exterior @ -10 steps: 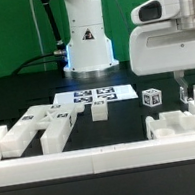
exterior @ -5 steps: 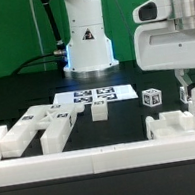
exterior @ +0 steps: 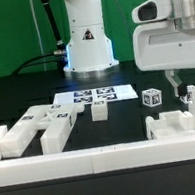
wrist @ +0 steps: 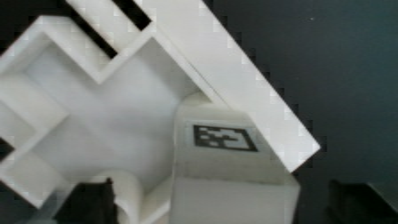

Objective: Assemble chair

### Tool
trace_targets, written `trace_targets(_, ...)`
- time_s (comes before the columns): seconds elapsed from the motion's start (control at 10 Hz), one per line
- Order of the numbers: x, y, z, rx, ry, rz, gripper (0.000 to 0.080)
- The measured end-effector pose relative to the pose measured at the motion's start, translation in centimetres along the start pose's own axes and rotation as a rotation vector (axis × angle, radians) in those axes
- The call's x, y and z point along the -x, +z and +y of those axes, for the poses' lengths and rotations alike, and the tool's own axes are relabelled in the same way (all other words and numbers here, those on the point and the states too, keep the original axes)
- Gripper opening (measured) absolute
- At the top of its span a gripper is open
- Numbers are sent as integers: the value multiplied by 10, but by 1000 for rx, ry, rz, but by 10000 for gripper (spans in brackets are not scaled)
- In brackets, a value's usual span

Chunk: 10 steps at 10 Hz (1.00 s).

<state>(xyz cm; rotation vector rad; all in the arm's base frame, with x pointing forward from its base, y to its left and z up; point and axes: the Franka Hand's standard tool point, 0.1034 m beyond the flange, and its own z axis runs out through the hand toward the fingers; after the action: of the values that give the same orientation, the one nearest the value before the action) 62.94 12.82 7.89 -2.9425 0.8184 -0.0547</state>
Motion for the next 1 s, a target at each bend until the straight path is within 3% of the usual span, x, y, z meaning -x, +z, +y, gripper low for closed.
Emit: trace_targets(1.0, 1, 0, -1, 15, -772, 3, 649)
